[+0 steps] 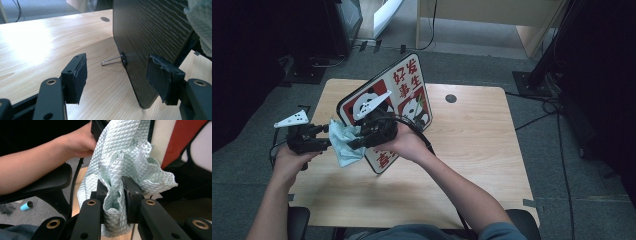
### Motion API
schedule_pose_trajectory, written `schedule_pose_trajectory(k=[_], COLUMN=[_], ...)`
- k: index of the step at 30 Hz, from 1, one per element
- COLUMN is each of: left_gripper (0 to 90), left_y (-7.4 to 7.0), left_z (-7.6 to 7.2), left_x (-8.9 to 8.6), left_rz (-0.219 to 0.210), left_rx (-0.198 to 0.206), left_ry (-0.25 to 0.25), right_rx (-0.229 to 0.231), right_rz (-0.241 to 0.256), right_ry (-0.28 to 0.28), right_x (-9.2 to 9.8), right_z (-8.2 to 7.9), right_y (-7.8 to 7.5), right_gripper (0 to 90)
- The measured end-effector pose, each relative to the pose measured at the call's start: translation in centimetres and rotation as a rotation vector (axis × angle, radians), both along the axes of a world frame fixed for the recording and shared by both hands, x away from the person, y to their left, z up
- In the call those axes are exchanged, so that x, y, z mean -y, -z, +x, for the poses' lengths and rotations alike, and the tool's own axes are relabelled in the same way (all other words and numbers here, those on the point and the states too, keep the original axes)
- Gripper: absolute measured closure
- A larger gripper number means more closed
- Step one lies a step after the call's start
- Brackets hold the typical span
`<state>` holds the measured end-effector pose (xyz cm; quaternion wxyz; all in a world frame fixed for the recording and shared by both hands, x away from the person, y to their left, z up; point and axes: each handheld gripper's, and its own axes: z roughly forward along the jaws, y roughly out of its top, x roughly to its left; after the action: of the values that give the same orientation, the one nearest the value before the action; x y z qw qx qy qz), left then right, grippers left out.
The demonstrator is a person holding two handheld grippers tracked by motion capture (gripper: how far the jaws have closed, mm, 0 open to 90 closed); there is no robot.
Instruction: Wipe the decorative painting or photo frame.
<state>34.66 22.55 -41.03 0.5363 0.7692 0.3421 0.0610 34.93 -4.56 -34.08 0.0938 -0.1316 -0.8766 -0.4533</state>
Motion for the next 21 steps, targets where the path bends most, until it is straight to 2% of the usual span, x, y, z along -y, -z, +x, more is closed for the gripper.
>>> schedule_pose_trajectory(k=[9, 15, 21], left_gripper=[33.2, 33.3, 33.2], left_y=[0.0, 0.1, 0.1], left_z=[0.0, 0.1, 0.1], left_x=[0.0, 0.2, 0.3], left_rz=[0.007, 0.036, 0.038], left_rx=[-0.011, -0.025, -0.029], left_ry=[-0.004, -0.001, 0.002], right_rx=[-0.018, -0.021, -0.027], right_rz=[-0.008, -0.008, -0.012], right_ry=[0.004, 0.002, 0.008], right_x=[0.3, 0.6, 0.8], right_z=[-0.2, -0.3, -0.3], right_y=[1.1, 1.7, 2.2], right_gripper=[77.8, 77.8, 77.8])
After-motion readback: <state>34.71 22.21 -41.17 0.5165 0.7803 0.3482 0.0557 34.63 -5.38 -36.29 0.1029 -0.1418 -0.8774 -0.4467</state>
